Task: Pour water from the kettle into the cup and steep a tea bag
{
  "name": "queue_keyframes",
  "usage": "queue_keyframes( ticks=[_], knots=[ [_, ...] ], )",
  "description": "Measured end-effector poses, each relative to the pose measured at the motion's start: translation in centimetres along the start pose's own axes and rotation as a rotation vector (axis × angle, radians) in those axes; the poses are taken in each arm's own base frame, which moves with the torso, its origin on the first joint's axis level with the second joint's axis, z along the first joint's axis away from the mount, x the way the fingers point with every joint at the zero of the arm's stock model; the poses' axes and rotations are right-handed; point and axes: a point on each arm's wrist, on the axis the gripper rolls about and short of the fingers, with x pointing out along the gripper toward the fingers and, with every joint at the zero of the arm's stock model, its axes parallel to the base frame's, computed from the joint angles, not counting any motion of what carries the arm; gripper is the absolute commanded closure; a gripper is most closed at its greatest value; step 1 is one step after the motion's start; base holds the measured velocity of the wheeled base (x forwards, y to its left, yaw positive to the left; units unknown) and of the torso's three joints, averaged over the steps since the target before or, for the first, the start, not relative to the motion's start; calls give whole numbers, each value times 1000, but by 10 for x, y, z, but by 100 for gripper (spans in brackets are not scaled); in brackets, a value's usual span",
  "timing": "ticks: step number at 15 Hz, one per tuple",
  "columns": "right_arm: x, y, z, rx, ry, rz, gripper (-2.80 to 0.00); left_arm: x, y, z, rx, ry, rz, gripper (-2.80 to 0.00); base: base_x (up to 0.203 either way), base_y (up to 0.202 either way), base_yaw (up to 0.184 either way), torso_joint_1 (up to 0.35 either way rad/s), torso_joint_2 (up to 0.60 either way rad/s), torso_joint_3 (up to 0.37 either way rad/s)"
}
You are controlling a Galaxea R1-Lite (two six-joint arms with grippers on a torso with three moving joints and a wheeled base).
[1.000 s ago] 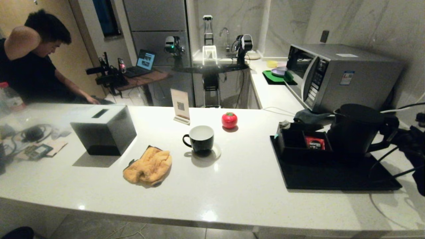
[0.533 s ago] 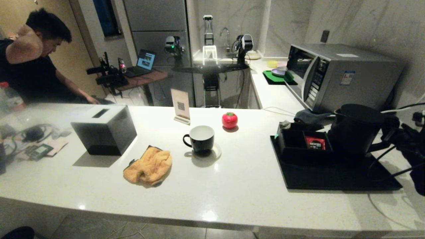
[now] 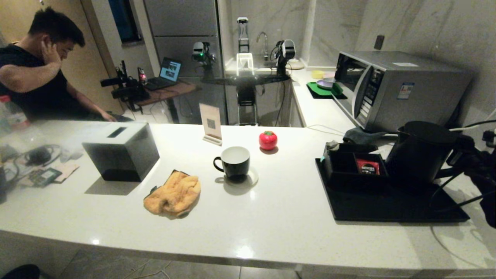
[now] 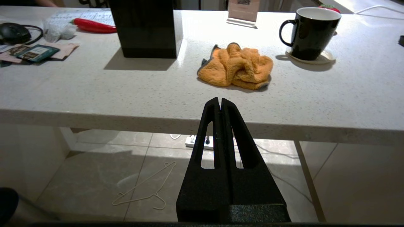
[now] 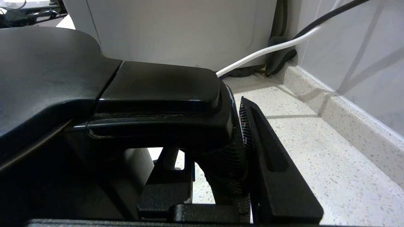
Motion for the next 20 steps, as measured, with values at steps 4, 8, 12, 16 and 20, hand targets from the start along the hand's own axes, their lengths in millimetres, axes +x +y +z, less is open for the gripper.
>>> queue_keyframes(
  ticks=[4, 8, 12, 16, 20],
  knots=[
    [-2, 2, 4, 3, -3, 6, 0, 0, 0, 0, 0, -1, 0, 0, 0, 0, 0, 0, 0, 0],
    [-9, 8, 9, 10, 0, 21, 0, 0, 0, 0, 0, 0, 0, 0, 0, 0, 0, 0, 0, 0],
    [-16, 10, 17, 14, -6, 24, 0, 0, 0, 0, 0, 0, 0, 0, 0, 0, 0, 0, 0, 0],
    [-25, 11, 24, 18, -7, 24, 0, 0, 0, 0, 0, 0, 0, 0, 0, 0, 0, 0, 0, 0],
    [-33, 11, 34, 20, -20, 22, 0, 0, 0, 0, 0, 0, 0, 0, 0, 0, 0, 0, 0, 0]
  ],
)
